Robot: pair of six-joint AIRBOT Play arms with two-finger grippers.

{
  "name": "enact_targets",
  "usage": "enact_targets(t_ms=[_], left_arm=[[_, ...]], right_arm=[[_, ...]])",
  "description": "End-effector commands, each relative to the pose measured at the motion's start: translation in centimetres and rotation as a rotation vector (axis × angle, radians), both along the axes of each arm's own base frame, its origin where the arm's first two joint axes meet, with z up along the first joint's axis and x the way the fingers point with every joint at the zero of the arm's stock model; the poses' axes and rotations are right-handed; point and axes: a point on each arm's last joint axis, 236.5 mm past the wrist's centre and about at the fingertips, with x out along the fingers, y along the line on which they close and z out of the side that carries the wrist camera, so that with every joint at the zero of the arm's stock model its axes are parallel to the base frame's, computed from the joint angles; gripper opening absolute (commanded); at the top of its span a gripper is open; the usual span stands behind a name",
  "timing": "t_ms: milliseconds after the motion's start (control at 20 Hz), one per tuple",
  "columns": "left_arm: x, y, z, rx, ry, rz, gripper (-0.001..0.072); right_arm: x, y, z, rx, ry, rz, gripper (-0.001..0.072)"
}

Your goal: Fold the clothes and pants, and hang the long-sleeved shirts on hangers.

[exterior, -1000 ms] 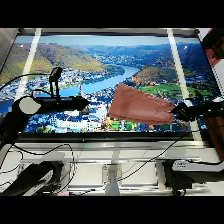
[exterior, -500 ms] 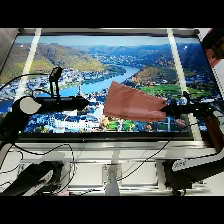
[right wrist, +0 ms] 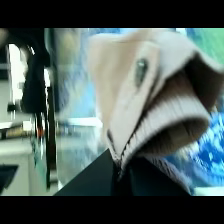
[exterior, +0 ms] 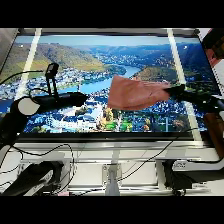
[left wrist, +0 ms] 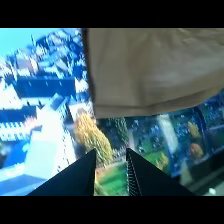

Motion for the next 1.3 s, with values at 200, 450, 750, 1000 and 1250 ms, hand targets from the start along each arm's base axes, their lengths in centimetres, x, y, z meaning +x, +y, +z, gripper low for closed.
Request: enact_targets(t_ms=[200, 450, 750, 1000, 1250], left_arm=[[0.3, 5.4, 6.6, 0.286, -0.399, 0.013, 0.0239], [-1.3, 8.5, 10.8, 0.420, -0.570, 0.052, 0.0237], [-2.1, 9.1, 12.1, 0.435, -0.615, 0.065, 0.0237], [-1.9, 9.4, 12.0, 0.455, -0.617, 0.066, 0.0236], [-1.9, 9.4, 12.0, 0.454, -0.616, 0.066, 0.0237]], right_arm=[[-7.4, -15.5, 8.3, -0.272, 0.032, -0.406, 0.0019], [-20.2, -27.0, 10.6, -0.484, 0.252, -0.798, 0.0020], [-32.8, -32.5, 10.4, -0.563, 0.525, -1.197, 0.0019], [-41.3, -34.1, 8.4, -0.668, 0.861, -1.375, 0.0019], [-41.8, -36.1, 9.2, -0.727, 0.823, -1.444, 0.0692]])
